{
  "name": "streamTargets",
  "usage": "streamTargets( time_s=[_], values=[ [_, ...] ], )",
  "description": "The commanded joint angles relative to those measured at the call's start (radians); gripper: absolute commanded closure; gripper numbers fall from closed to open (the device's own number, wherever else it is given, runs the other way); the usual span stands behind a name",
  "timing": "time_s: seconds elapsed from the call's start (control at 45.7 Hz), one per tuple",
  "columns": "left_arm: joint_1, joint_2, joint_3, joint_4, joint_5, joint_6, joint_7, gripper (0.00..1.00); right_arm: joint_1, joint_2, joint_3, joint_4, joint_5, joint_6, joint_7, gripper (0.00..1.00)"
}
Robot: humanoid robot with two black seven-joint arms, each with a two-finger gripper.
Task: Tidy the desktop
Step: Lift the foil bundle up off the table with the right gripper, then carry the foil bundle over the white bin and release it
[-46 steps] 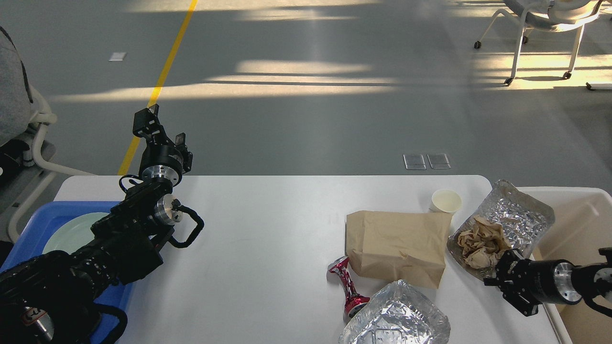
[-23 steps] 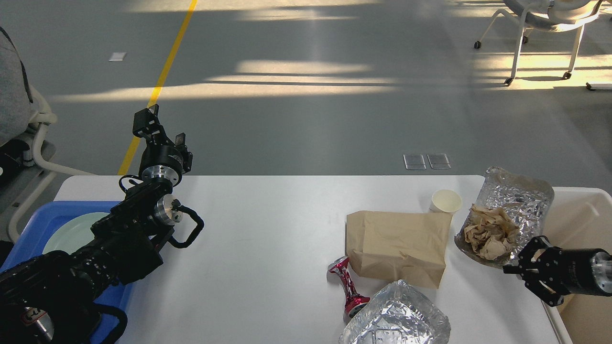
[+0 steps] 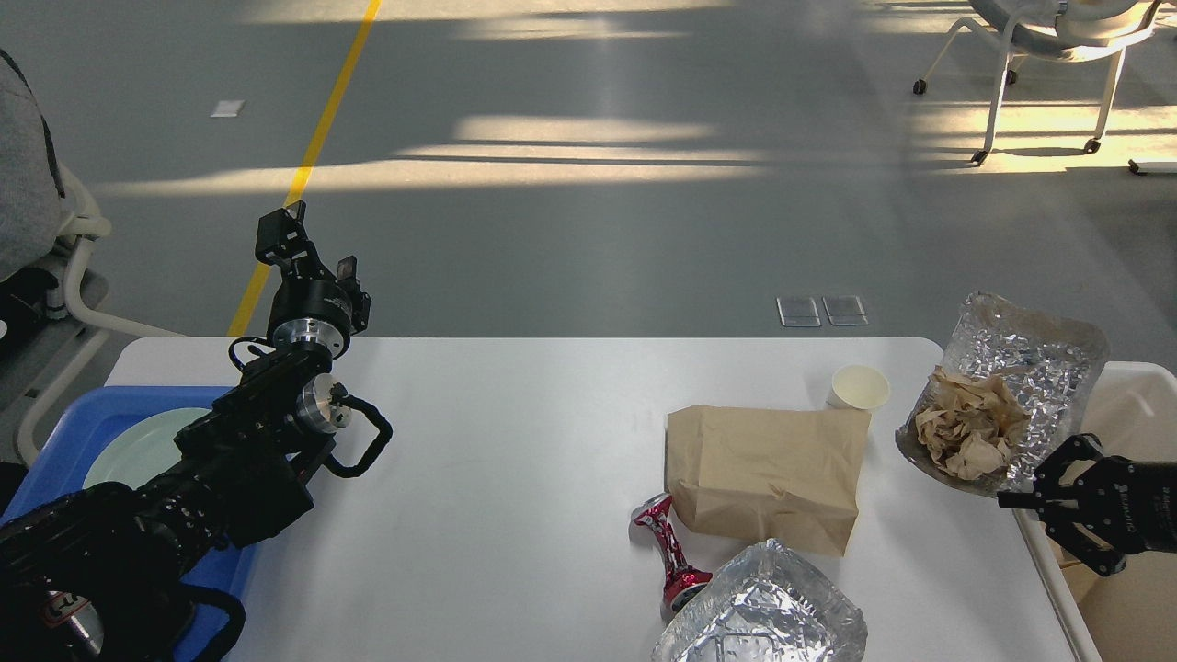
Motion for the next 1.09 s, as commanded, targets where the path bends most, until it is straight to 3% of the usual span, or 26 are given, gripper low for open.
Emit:
streamTargets(
  time_s=[0.0, 0.241, 0.613, 0.875, 1.072],
  values=[
    [0.000, 0.000, -0.001, 0.000, 0.000, 0.001, 0.000, 0.04, 0.037, -0.042, 0.000, 0.002, 0.000, 0.076, -0.002, 1.00],
    [0.000, 0.000, 0.000, 0.000, 0.000, -0.001, 0.000, 0.04, 0.159, -0.155, -0.003, 0.011, -0.002, 0.189, -0.028, 1.00],
    [0.000, 0.000, 0.000, 0.002, 0.000, 0.001, -0.001, 0.04, 0.490, -0.272, 0.000, 0.006, -0.038, 0.189, -0.231, 1.00],
    [0.000, 0.000, 0.000, 0.000, 0.000, -0.001, 0.000, 0.04, 0.751, -0.209, 0.014, 0.038, -0.078, 0.189, -0.382, 1.00],
    [0.000, 0.000, 0.000, 0.000, 0.000, -0.001, 0.000, 0.04, 0.859, -0.137, 0.012, 0.040, -0.075, 0.189, -0.425, 1.00]
  ],
)
